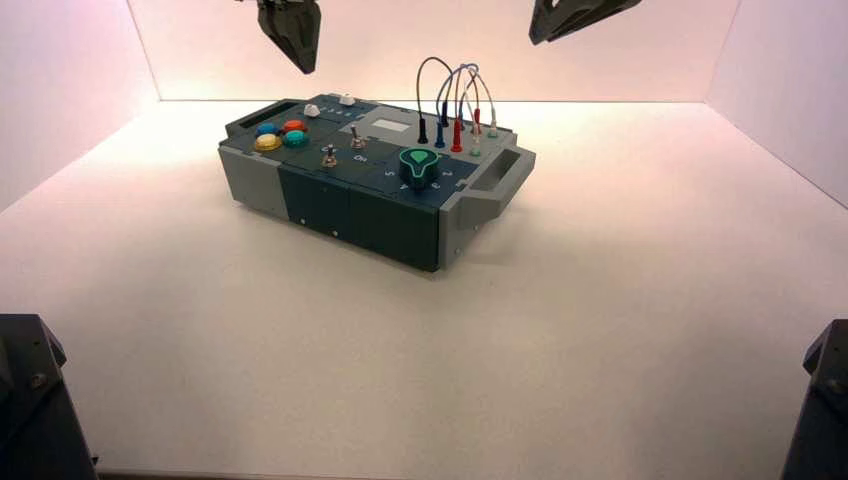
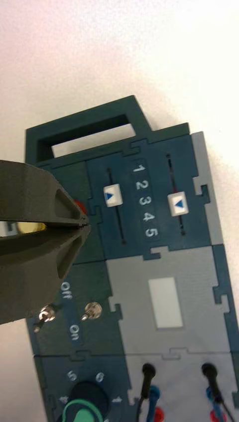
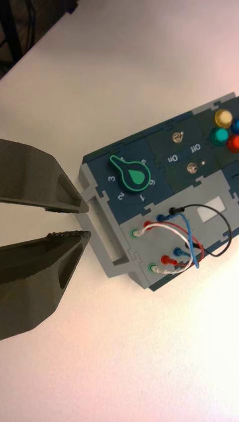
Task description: Move the bottom slider to position 2.
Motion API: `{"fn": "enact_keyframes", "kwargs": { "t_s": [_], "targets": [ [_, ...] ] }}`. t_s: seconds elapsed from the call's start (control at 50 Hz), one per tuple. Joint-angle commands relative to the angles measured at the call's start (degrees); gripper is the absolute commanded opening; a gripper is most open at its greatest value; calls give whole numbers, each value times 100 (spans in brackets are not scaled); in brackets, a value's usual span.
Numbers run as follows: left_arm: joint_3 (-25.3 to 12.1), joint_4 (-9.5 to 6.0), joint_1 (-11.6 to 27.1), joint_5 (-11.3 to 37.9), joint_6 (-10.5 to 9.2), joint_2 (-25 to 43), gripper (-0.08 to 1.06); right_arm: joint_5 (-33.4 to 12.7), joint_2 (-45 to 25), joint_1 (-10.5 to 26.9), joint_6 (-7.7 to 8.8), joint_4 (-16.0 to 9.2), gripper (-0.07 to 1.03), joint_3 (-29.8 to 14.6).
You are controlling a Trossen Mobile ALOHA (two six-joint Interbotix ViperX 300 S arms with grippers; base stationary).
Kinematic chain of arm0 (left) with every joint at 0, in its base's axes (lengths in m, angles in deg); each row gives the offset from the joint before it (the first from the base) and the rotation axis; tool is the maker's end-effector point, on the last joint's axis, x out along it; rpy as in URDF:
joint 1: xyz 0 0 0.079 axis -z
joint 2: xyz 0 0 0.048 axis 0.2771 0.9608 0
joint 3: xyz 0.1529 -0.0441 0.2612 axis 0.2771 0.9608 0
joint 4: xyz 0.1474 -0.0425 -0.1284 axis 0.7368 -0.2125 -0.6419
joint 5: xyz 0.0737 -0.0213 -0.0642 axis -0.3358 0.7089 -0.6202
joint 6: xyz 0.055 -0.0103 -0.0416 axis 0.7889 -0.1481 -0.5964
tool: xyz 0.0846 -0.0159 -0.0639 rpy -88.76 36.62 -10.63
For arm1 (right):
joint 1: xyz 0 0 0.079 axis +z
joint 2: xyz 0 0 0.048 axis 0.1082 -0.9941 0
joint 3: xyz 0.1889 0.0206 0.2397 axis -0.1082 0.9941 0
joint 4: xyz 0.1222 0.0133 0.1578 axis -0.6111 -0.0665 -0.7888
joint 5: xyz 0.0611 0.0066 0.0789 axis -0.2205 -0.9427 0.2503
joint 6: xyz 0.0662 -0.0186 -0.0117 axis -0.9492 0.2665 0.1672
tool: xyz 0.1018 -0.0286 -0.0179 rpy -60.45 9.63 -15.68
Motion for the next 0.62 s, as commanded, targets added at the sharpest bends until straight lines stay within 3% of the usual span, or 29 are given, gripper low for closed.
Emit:
{"fn": "enact_keyframes", "kwargs": {
  "t_s": [0.02, 0.62],
  "targets": [
    [-9, 9, -18, -62, -9, -272, -3, -35, 26, -9, 0, 35, 22, -176],
    [167, 9, -62, -105, 53, -360, -3, -158, 35, -9, -18, 18, 22, -79]
  ]
}}
